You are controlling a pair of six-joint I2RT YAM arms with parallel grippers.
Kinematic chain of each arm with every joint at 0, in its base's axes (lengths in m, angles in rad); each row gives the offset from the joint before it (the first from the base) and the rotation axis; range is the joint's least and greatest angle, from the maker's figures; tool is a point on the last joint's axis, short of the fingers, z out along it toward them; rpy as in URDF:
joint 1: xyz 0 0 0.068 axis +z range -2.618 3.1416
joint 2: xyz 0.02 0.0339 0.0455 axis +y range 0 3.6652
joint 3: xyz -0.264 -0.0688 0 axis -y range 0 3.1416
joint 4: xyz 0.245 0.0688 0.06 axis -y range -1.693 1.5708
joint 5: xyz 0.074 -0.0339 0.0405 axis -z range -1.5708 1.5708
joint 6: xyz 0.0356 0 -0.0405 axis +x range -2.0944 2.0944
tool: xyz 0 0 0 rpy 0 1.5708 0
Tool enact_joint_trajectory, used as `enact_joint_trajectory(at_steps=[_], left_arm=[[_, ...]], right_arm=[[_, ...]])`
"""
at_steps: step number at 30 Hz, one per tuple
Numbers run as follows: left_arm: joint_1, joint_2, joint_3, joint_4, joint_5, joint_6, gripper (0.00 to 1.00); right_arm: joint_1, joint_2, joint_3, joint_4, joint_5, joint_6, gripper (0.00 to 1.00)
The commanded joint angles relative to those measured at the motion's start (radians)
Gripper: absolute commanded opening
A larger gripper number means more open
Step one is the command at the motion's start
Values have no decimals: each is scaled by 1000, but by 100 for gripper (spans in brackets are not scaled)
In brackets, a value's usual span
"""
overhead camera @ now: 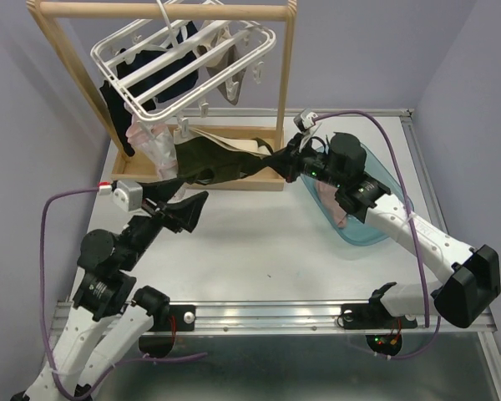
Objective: Remove the underwear clipped to the hanger
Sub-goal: Remove the underwear from the hanger.
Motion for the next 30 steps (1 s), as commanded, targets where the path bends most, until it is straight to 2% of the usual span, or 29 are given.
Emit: enact_joint_trajectory(at_steps=[1, 3, 13, 23, 30], left_arm=[[-2, -58, 84, 27, -133, 154, 86], [-4, -50, 108, 35, -150, 164, 88], [-4, 175, 316, 30, -163, 167, 88], [5, 251, 368, 49, -256, 222, 88], [60, 306, 379, 75, -220, 211, 87]], right_arm=[[-10, -28, -18, 74, -33, -14, 1], [-13, -28, -18, 74, -39, -14, 1], [-16, -31, -27, 76, -65, -14, 0], [-19, -41, -30, 79, -77, -15, 0], [-22, -42, -35, 77, -85, -14, 0]])
